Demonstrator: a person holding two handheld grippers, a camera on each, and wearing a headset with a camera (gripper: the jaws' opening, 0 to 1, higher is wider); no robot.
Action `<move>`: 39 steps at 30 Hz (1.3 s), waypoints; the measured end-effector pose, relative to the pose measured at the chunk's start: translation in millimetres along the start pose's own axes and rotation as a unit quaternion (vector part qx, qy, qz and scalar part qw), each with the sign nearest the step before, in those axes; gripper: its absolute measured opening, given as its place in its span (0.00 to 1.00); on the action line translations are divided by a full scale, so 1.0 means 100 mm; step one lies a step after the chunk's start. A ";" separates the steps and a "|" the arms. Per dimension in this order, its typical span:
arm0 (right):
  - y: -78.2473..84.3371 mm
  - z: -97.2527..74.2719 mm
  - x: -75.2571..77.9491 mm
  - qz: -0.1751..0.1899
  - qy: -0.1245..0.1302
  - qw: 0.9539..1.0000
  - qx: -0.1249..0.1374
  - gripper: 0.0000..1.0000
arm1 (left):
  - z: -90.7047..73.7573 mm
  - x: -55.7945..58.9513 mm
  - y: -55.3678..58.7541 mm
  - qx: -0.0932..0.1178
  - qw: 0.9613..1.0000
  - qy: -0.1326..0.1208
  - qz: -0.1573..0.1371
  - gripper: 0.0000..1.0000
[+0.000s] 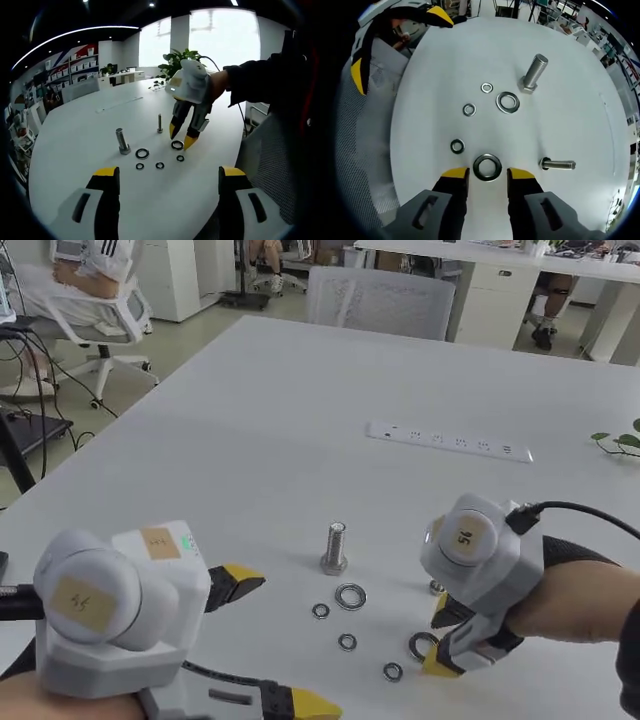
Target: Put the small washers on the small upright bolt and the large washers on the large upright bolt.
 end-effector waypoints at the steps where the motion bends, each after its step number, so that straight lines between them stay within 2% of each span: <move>1: 0.00 0.00 0.00 0.000 0.000 1.000 0.000 0.32 | 0.00 0.00 0.00 0.000 1.000 -0.001 0.000 0.81; 19: -0.01 0.02 0.00 0.024 -0.011 1.000 -0.001 0.28 | 0.00 -0.01 -0.01 0.004 1.000 -0.004 -0.001 0.81; 39: -0.03 0.01 -0.01 0.007 -0.011 1.000 -0.009 0.24 | 0.00 0.00 -0.01 0.004 1.000 -0.003 -0.002 0.80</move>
Point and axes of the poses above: the centre of the closed fingertips' face, and the gripper's own axes: z roughly forward along the fingers, x roughly to its right, y roughly out of its underside, the point moved 6 cm from there along -z, roughly backward along the fingers, and after that the axes turned 14 degrees about z, right-handed, at the moved point
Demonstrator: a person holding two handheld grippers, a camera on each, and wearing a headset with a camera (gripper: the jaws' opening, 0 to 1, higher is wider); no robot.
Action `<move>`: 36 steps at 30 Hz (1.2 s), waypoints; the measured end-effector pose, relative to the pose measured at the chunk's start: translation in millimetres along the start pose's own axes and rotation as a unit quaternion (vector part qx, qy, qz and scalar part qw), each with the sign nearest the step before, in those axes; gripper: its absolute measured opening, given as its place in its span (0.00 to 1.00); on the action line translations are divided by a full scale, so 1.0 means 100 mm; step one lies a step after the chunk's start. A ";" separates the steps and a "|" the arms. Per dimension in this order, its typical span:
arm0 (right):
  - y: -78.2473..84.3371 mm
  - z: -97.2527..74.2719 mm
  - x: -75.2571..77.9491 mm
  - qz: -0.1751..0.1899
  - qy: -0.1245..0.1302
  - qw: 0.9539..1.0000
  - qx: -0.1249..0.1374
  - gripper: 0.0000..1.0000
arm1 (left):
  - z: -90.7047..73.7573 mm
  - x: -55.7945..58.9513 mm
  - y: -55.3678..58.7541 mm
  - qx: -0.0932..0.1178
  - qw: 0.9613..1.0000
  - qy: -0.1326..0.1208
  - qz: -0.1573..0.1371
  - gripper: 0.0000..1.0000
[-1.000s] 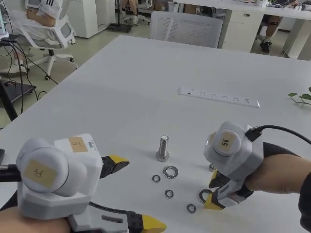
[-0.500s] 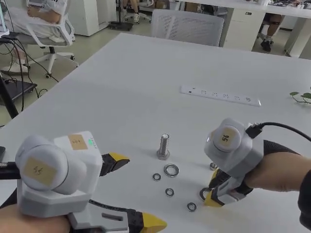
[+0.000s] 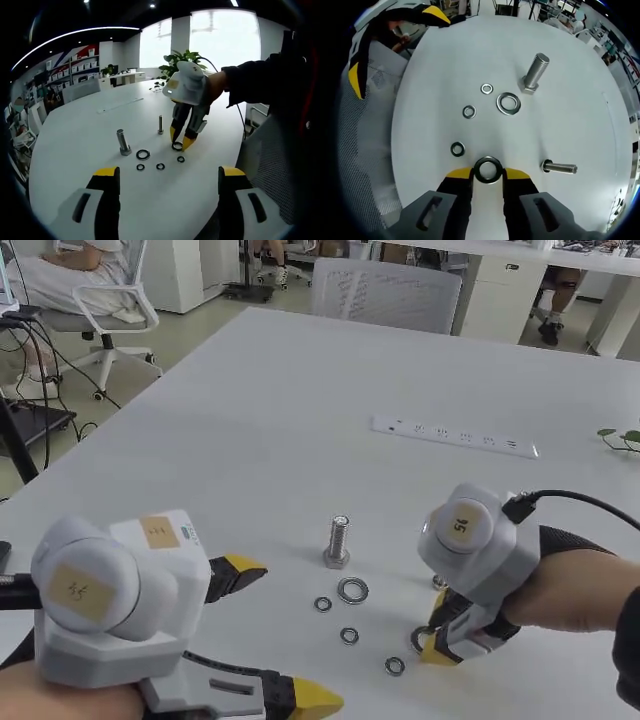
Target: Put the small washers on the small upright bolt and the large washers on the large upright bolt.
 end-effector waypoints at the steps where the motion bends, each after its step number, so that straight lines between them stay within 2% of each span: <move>1: 0.00 0.00 0.00 -0.002 0.002 1.000 0.000 0.24 | 0.00 0.00 0.00 0.000 1.000 0.000 0.000 0.80; 36: 0.06 -0.01 -0.01 -0.007 0.000 1.000 -0.011 0.26 | 0.00 0.01 0.00 0.000 1.000 0.001 0.003 0.80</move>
Point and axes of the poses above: the centre of the closed fingertips' face, and the gripper's own axes: z roughly forward along the fingers, x roughly to its right, y roughly out of its underside, the point moved 6 cm from there along -z, roughly backward along the fingers, and after that the axes turned 14 degrees about z, right-handed, at the moved point
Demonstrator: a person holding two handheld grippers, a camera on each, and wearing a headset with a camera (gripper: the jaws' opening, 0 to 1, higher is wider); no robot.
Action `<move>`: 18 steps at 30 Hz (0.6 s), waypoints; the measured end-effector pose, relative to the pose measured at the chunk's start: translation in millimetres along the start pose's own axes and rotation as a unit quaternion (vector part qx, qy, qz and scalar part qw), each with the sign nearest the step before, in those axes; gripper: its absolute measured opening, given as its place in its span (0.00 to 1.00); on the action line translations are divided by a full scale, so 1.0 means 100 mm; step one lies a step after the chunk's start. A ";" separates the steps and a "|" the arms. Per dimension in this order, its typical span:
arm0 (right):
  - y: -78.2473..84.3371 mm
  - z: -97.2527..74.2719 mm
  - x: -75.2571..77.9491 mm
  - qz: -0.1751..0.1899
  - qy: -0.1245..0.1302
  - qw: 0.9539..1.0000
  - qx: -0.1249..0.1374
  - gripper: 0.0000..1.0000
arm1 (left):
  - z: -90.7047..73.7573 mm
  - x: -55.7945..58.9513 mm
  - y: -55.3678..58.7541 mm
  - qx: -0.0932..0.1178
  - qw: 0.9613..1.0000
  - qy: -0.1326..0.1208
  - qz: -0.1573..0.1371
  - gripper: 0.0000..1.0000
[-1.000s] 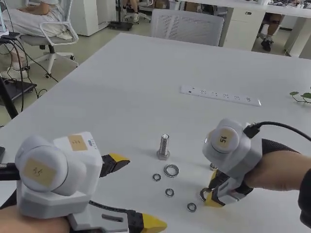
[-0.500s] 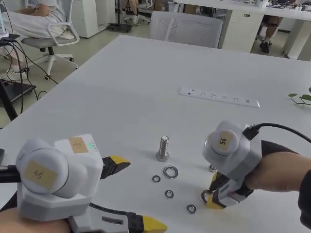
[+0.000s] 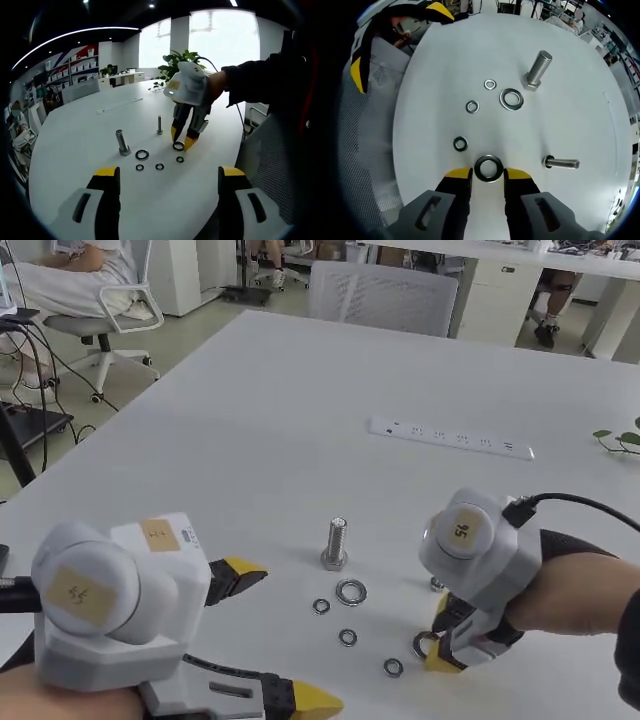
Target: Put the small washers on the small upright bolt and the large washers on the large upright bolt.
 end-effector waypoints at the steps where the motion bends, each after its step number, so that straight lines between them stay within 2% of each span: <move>1: 0.00 0.00 0.00 0.001 -0.001 1.000 0.000 0.26 | 0.00 0.00 0.00 0.000 1.000 -0.001 0.000 0.80; 6: 0.01 0.00 0.02 0.011 -0.003 1.000 0.005 0.25 | 0.00 0.00 0.00 0.000 1.000 -0.001 -0.002 0.80; 18: 0.00 -0.01 0.02 0.010 0.001 1.000 0.007 0.24 | 0.00 0.00 -0.01 0.000 1.000 0.000 -0.003 0.80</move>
Point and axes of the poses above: the centre of the closed fingertips' face, and the gripper's own axes: z roughly forward along the fingers, x roughly to its right, y roughly out of its underside, the point moved 6 cm from there along -z, roughly backward along the fingers, and after that the axes turned 14 degrees about z, right-handed, at the moved point
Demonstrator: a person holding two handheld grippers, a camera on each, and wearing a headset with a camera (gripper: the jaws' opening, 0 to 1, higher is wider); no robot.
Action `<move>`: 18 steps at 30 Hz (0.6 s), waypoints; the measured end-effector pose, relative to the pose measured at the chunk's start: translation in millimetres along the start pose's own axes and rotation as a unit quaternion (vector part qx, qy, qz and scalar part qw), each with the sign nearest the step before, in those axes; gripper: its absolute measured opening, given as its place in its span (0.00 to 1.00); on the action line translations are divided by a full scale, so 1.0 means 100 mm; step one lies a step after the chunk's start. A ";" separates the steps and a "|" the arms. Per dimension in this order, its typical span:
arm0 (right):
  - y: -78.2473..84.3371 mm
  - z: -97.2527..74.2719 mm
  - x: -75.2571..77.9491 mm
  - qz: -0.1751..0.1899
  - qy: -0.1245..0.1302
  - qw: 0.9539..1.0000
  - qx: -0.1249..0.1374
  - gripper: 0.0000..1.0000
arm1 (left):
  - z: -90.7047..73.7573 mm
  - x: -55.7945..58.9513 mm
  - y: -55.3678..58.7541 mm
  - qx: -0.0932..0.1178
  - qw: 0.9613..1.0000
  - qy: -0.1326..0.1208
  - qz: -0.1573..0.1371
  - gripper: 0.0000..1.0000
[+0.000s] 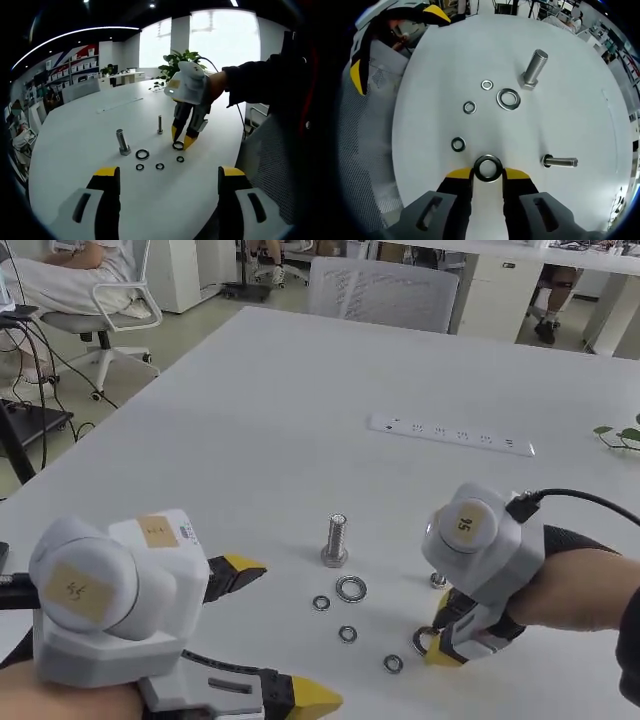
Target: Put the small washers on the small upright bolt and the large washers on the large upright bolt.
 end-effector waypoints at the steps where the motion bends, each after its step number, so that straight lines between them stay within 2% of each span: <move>1: 0.00 0.00 0.00 0.000 0.000 1.000 -0.002 0.24 | 0.00 0.00 0.00 0.000 1.000 -0.002 0.003 0.80; 18: -0.03 -0.10 -0.03 -0.008 0.004 1.000 -0.003 0.24 | 0.00 -0.01 -0.01 0.001 1.000 -0.001 0.001 0.80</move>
Point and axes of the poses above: the centre of the closed fingertips' face, and the gripper's own axes: z roughly forward along the fingers, x roughly to its right, y roughly out of its underside, the point moved 6 cm from there along -z, roughly backward along the fingers, and after that the axes turned 14 degrees about z, right-handed, at the moved point
